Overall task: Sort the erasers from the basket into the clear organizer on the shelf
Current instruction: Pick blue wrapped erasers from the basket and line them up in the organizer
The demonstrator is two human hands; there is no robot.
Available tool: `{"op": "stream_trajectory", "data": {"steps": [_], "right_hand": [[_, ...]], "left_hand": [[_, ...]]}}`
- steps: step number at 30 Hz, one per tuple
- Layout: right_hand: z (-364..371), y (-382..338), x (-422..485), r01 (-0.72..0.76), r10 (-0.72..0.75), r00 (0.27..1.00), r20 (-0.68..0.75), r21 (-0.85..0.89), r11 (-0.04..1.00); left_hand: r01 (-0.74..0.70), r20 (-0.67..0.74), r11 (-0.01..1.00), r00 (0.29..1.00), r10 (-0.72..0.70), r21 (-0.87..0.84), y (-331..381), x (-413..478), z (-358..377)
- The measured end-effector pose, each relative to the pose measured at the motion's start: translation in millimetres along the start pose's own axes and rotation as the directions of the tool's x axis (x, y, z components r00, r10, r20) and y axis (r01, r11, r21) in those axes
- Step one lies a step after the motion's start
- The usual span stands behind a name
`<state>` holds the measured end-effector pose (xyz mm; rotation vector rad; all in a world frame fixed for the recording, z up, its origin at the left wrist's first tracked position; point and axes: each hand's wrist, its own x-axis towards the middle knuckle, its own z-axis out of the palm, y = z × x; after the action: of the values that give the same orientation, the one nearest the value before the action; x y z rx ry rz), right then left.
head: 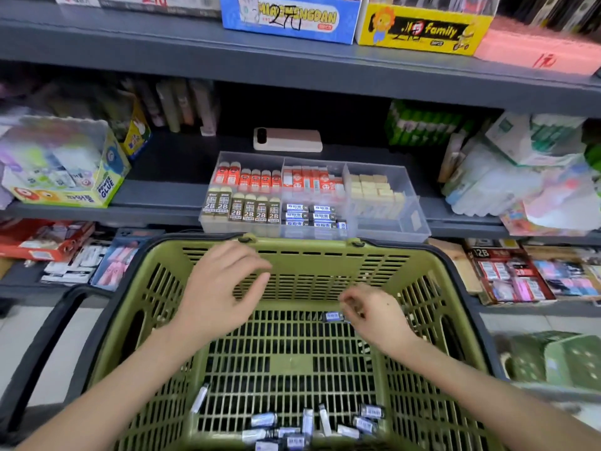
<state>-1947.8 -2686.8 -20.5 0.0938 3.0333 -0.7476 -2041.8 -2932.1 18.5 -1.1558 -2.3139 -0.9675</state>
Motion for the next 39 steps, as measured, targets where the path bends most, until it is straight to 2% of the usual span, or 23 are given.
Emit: {"op": "stream_trajectory", "data": {"steps": [1,2,3,5,7,12,15,20,23,24,25,26,27,28,29,30,32,34,35,37,38,39], "right_hand": [[16,11,-1,-0.207,0.213,0.973,0.088,-0.074,0.976],[31,22,0,-0.378,0.396,0.905,0.157,-0.135,0.916],[43,31,0,-0.486,0.513,0.833,0.209,-0.168,0.858],[63,43,-1,-0.578,0.608,0.756,0.242,-0.19,0.794],[75,49,-3,-0.607,0.632,0.746,0.21,-0.174,0.775],[90,53,-4,-0.535,0.543,0.834,0.094,-0.097,0.839],[95,55,-3,-0.472,0.483,0.871,0.087,-0.119,0.874],[96,66,-2,-0.432,0.445,0.885,0.136,-0.117,0.894],[94,66,-1,-0.466,0.472,0.872,0.129,-0.075,0.882],[92,63,0,-0.48,0.485,0.868,0.108,-0.065,0.875],[90,58,2,-0.483,0.487,0.87,0.081,-0.055,0.874],[87,50,5,-0.466,0.467,0.882,0.054,-0.041,0.884],[85,41,7,-0.428,0.428,0.903,0.033,-0.015,0.904],[82,30,10,-0.373,0.373,0.928,0.017,0.026,0.927],[79,17,12,-0.31,0.31,0.951,0.009,0.072,0.948],[75,3,13,-0.245,0.246,0.969,0.007,0.101,0.964],[65,-19,12,-0.121,0.118,0.992,0.035,0.109,0.987],[54,-30,9,0.001,-0.019,0.992,0.125,0.14,0.99],[50,-31,6,0.032,-0.072,0.981,0.179,0.219,0.975],[41,-32,0,-0.033,-0.095,0.97,0.224,0.508,0.86],[40,-30,-2,-0.081,-0.061,0.976,0.211,0.607,0.791],[43,-27,-3,-0.122,-0.011,0.978,0.206,0.622,0.774]], "left_hand": [[0.064,0.058,0.998,0.996,-0.063,-0.013,0,-10,4],[0.133,0.119,0.991,0.984,-0.13,-0.022,0,-20,10],[0.202,0.184,0.979,0.964,-0.194,-0.025,0,-29,18],[0.303,0.317,0.953,0.905,-0.284,-0.011,-3,-44,38],[0.324,0.43,0.946,0.852,-0.298,0.013,-6,-55,63],[0.348,0.625,0.932,0.708,-0.329,0.096,-6,-53,137],[0.32,0.697,0.932,0.63,-0.343,0.17,-5,-48,173],[0.262,0.696,0.94,0.633,-0.338,0.218,0,-53,197],[0.406,0.665,0.9,0.63,-0.402,0.16,4,-55,199],[0.53,0.638,0.842,0.613,-0.466,0.106,6,-54,195],[0.699,0.612,0.715,0.562,-0.557,0.008,8,-52,191],[0.875,0.618,0.465,0.441,-0.651,-0.135,9,-48,185],[0.95,0.666,0.138,0.296,-0.684,-0.28,11,-45,178],[0.916,0.725,-0.16,0.175,-0.666,-0.368,12,-42,170],[0.828,0.773,-0.386,0.088,-0.628,-0.407,12,-38,161],[0.749,0.815,-0.524,0.036,-0.578,-0.405,10,-35,152],[0.654,0.868,-0.65,0.022,-0.496,-0.387,6,-29,132],[0.668,0.892,-0.651,0.043,-0.449,-0.36,3,-27,113],[0.7,0.898,-0.628,0.044,-0.437,-0.34,3,-29,104],[0.716,0.906,-0.627,0.018,-0.423,-0.306,2,-34,86],[0.708,0.907,-0.64,0.003,-0.422,-0.3,1,-38,78],[0.709,0.902,-0.639,-0.008,-0.432,-0.3,-1,-41,70]]}}
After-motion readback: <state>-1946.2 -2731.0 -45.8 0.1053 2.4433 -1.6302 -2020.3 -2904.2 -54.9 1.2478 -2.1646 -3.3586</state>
